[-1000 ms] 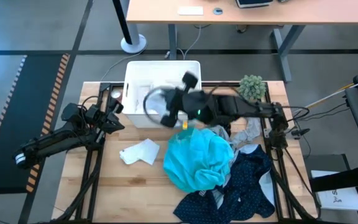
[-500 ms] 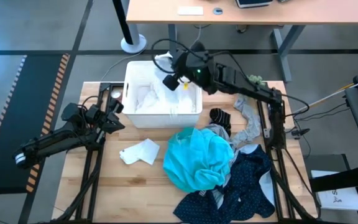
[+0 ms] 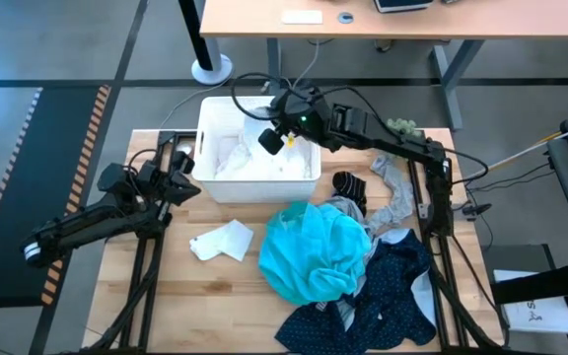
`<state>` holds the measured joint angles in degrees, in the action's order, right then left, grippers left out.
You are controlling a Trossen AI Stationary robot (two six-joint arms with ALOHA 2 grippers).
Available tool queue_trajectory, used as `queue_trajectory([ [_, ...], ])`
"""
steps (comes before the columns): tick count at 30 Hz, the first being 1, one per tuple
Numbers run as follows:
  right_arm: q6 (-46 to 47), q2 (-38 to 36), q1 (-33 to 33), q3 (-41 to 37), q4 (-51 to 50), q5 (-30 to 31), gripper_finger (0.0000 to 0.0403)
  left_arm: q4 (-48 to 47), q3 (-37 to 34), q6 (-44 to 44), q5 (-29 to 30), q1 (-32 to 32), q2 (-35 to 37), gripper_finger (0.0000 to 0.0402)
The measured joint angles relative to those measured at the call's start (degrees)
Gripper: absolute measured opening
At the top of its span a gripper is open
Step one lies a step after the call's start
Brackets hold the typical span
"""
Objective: Sort clothes
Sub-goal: Put the bottom white sock into the bin, then put the white sock into the bin
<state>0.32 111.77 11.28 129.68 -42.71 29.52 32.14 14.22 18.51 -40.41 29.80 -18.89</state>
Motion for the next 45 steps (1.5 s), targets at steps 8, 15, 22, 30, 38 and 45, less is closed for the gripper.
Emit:
queue_trajectory([
  [8,5.4,0.1,-0.9,-0.5,-6.8,-1.0,0.0151,0.0,0.0,0.0,0.0,0.0,-0.3,0.0],
  [15,3.8,-0.9,-6.1,1.1,-14.9,-3.2,0.0125,0.0,0.0,0.0,0.0,0.0,-0.7,0.0],
  [22,3.1,-1.0,-15.5,-3.0,-19.6,9.4,0.001,0.0,0.0,0.0,0.0,0.0,-2.6,0.0],
  [30,8.0,-3.9,-23.0,-17.5,-12.4,9.5,0.0001,0.0,0.0,0.0,0.0,0.0,-5.9,0.0],
  [38,10.1,-14.4,-26.0,-41.5,7.7,5.3,0.0,1.0,0.0,-3.2,-0.2,0.0,-7.2,0.0],
  [45,7.3,-26.2,-28.5,-61.3,31.3,0.0,0.0,-0.5,0.7,-3.0,-1.1,0.0,-7.4,0.0],
])
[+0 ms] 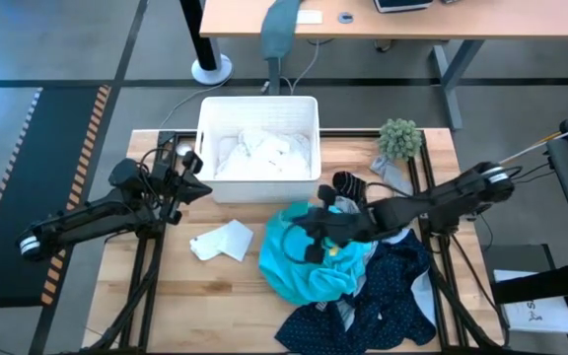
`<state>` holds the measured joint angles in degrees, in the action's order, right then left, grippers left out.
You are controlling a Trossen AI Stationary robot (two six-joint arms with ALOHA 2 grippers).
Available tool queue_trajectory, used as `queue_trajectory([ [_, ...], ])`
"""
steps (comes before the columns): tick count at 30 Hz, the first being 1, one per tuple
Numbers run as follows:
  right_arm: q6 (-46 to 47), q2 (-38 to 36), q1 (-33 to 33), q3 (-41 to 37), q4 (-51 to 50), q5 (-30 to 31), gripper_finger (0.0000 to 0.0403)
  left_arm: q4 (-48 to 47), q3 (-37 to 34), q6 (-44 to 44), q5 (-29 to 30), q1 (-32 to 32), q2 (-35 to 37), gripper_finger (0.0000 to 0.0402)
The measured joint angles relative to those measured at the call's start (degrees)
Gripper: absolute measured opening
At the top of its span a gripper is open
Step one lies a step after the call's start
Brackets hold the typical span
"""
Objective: Sort clothes
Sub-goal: Put the white sock into the bin
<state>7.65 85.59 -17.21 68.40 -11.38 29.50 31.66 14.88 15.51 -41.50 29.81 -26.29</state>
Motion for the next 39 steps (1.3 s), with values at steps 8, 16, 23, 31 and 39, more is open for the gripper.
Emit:
queue_trajectory([
  [8,-0.6,-10.9,-1.8,-15.1,11.6,0.0,0.0,-18.7,8.4,-8.3,0.0,-0.2,-0.5,0.0],
  [16,-0.8,-18.8,-2.0,-24.1,13.5,0.0,0.0,-44.1,23.4,-20.6,2.6,-3.0,-2.9,0.0],
  [23,-0.7,-19.7,-2.3,-26.6,13.7,0.0,0.0,-59.9,31.1,-23.5,8.0,-7.5,-6.0,0.0],
  [31,-0.9,-18.8,-2.9,-26.7,13.9,0.1,0.0,-67.9,34.3,-22.8,16.5,-18.4,-11.4,0.0],
  [39,-2.8,-18.8,-2.9,-26.7,13.9,0.1,0.0,-73.9,34.6,-18.6,26.9,-30.3,-19.3,0.0],
])
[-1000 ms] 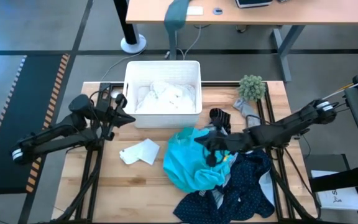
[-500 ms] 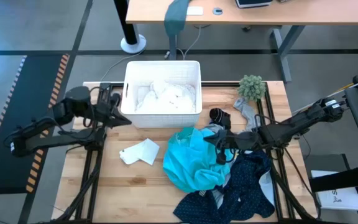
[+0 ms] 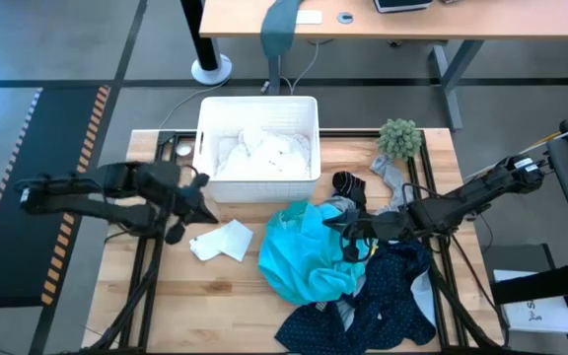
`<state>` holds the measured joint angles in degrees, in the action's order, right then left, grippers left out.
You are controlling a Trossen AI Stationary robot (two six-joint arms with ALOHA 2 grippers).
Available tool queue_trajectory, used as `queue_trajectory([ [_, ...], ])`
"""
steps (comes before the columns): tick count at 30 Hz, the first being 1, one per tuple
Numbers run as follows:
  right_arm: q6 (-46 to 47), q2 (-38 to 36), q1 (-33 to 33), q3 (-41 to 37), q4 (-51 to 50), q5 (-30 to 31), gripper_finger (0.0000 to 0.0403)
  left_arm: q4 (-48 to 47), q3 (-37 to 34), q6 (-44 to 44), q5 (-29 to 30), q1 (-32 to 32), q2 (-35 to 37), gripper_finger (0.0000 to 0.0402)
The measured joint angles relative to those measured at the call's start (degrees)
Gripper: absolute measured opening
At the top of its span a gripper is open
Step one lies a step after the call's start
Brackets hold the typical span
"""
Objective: Sort clothes
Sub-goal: Put the white sock into the bin
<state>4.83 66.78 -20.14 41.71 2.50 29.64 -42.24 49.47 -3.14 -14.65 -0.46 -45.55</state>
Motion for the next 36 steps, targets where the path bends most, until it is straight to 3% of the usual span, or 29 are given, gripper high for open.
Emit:
queue_trajectory([
  [4,-0.4,0.0,0.0,0.0,0.0,0.3,0.0,-1.7,-0.1,3.0,7.2,-4.7,-4.7,0.0],
  [7,-1.0,0.0,0.0,-0.1,-0.1,0.3,0.0,-3.4,-0.1,5.4,9.5,-7.0,-8.0,0.0],
  [24,-1.9,0.0,0.0,-0.1,-0.9,0.3,0.0,-11.8,-2.5,23.5,9.8,-8.3,-20.9,0.0],
  [29,-1.9,0.0,0.0,-0.2,-1.0,0.3,0.0,-14.4,-6.9,31.2,9.7,-11.1,-21.4,0.0],
  [36,-1.9,0.0,0.0,-0.3,-1.0,0.3,0.0,-14.7,-11.4,32.5,9.2,-17.2,-19.6,0.0],
])
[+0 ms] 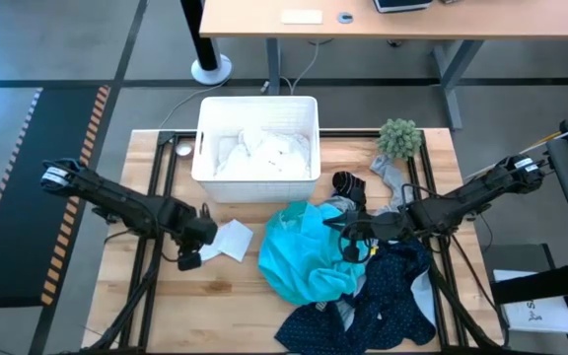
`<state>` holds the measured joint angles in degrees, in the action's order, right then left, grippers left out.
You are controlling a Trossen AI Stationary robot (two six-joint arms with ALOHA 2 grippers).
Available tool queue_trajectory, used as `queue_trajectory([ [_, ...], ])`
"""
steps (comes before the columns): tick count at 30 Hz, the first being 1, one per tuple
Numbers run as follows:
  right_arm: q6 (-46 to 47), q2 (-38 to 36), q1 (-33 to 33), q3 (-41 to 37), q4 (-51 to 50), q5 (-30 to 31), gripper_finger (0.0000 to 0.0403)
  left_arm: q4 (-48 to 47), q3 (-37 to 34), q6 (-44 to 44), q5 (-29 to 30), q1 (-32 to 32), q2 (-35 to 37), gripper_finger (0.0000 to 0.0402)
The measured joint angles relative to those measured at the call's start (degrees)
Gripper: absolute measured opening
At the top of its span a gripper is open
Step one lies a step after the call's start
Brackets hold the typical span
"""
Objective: Sort clothes
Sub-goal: Put the white sock into the bin
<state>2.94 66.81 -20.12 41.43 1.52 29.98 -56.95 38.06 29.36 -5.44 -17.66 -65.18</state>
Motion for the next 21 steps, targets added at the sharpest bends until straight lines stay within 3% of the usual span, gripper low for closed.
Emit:
queue_trajectory([
  [8,0.0,0.0,0.0,0.0,0.0,0.0,0.0,1.9,-0.4,-1.7,0.2,-4.8,0.0,0.0019],
  [21,0.0,0.0,0.0,0.0,0.0,0.0,0.0,2.9,-1.4,-3.6,1.8,-5.1,-3.5,0.0176],
])
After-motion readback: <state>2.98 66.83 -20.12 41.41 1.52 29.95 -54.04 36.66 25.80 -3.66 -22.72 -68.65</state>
